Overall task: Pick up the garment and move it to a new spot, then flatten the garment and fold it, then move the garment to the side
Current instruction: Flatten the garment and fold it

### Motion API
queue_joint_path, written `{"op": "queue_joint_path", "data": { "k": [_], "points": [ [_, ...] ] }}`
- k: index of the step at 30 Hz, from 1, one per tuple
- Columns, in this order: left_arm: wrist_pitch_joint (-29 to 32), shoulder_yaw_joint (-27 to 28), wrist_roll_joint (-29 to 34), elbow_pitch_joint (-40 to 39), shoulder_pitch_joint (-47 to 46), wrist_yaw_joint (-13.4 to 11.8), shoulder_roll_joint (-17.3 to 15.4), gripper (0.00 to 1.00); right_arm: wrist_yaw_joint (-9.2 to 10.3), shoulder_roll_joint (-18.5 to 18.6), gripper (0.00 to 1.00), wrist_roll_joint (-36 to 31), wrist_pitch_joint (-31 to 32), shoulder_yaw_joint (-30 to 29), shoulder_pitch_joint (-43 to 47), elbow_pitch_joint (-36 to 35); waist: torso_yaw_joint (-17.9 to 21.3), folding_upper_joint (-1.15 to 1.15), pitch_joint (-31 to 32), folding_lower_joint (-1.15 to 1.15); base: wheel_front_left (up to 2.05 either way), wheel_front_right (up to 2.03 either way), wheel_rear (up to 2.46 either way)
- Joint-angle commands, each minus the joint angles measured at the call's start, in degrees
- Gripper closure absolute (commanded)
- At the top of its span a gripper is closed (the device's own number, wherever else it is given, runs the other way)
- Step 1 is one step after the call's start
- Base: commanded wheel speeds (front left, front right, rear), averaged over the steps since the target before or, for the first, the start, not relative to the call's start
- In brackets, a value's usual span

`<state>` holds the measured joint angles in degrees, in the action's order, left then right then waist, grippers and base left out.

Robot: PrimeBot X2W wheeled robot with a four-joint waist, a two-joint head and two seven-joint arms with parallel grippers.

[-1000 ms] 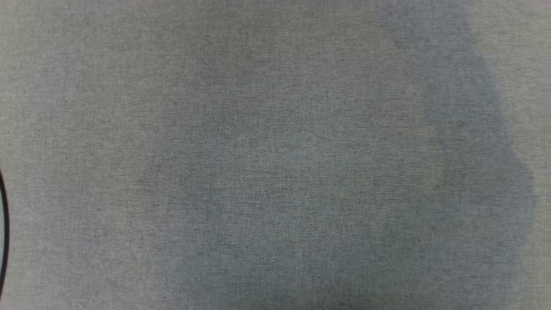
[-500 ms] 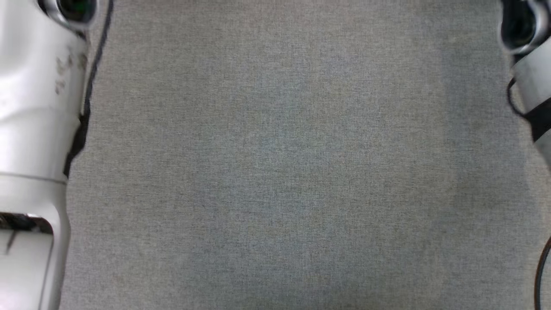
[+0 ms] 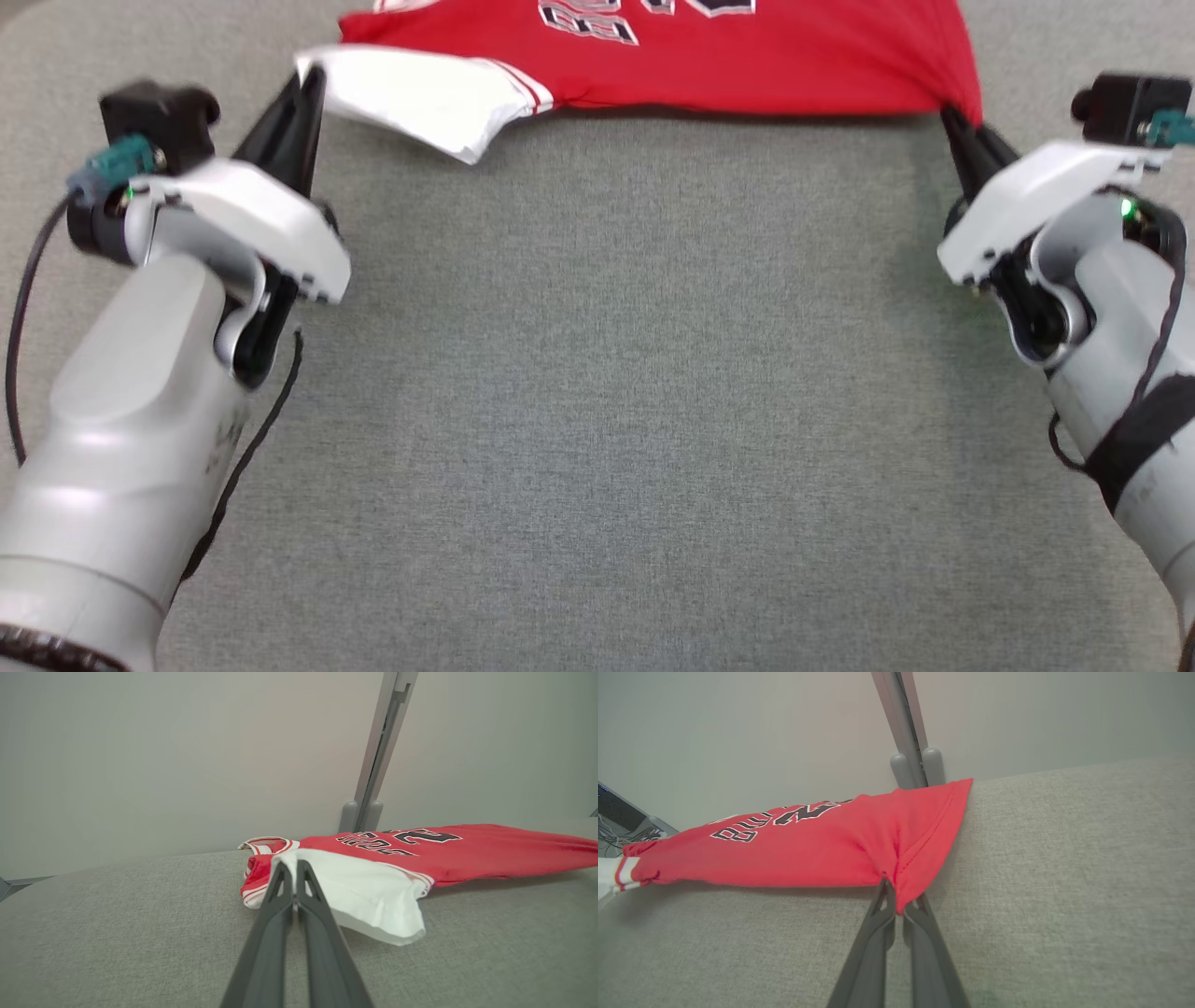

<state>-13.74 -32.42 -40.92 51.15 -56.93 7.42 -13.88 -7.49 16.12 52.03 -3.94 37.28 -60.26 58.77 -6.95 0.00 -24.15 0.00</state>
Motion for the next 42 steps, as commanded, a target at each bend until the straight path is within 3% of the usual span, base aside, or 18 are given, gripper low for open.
{"op": "queue_joint_path", "data": {
  "k": [1,6,12,22,31,32,34,42],
  "points": [
    [0.17,-1.66,-0.22,-0.24,1.40,0.08,-1.61,1.00,0.00,0.97,1.00,0.71,0.74,1.01,1.91,-0.17,0.23,0.00,3.47,0.00,0.00,0.00,0.00],
    [1.86,-8.55,-2.68,-1.22,7.72,0.08,-4.37,1.00,0.00,3.93,1.00,2.08,2.90,5.01,7.20,-0.48,0.05,0.00,7.82,0.00,0.00,0.00,0.00],
    [6.24,-17.33,-5.40,-3.06,12.71,0.08,-8.04,1.00,0.06,7.70,1.00,-1.24,1.99,12.43,11.08,-0.93,-0.34,0.00,11.82,0.00,0.00,0.00,0.00],
    [13.87,-26.58,-15.35,-10.60,17.77,0.07,-13.94,1.00,0.06,11.22,1.00,3.56,7.11,18.92,15.82,-4.73,-0.62,0.00,17.13,0.00,0.00,0.00,0.00],
    [21.71,-31.90,-25.85,-21.44,21.20,0.07,-20.95,1.00,0.06,16.46,1.00,10.06,12.13,23.15,19.03,-10.90,-0.38,0.00,20.00,0.00,0.00,0.00,0.00],
    [23.99,-33.07,-29.07,-25.88,22.11,0.07,-23.65,1.00,0.06,18.38,1.00,12.74,14.35,24.36,19.91,-13.80,-0.24,0.00,20.57,0.00,0.00,0.00,0.00],
    [25.62,-33.93,-30.59,-28.52,22.57,0.07,-25.40,1.00,0.06,19.84,1.00,14.28,15.38,25.20,20.43,-15.52,-0.23,0.00,20.85,0.00,0.00,0.00,0.00],
    [32.31,-36.27,-37.46,-37.03,24.24,0.08,-30.57,1.00,0.06,24.23,1.00,20.17,20.70,27.42,22.46,-20.94,-0.14,0.00,21.96,0.00,0.00,0.00,0.00]
  ]
}}
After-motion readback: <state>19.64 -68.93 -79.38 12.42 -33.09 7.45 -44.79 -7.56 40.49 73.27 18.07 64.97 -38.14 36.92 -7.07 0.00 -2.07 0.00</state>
